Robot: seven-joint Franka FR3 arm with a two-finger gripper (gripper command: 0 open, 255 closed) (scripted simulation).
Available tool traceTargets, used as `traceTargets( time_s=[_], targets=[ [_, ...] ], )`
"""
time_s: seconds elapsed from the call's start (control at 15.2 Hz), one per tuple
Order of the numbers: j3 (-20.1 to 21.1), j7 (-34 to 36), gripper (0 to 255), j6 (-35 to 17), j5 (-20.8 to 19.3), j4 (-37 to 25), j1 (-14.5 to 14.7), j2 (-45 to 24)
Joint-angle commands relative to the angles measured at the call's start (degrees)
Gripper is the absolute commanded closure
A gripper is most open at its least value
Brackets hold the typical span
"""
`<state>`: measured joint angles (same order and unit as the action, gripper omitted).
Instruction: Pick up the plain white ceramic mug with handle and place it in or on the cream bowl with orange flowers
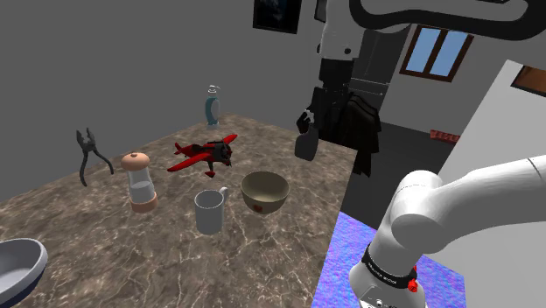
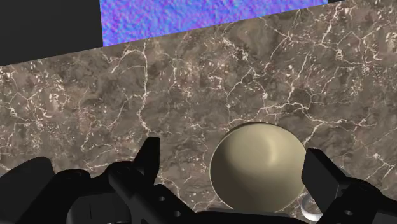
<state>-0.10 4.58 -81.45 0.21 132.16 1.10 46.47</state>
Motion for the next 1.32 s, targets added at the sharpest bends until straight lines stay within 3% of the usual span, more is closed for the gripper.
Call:
traceTargets(
  time_s=[0.0,0.73,1.25],
  targets=[
    [0.00,0.00,0,0.00,0.00,0.00,0.00,0.00],
    [11.42,13.18,0,-18.28,6.74,5.04,2.16,-9.76],
    [19.74,23.15,0,-31.23,7.28,2.38,2.31,-22.82]
  ],
)
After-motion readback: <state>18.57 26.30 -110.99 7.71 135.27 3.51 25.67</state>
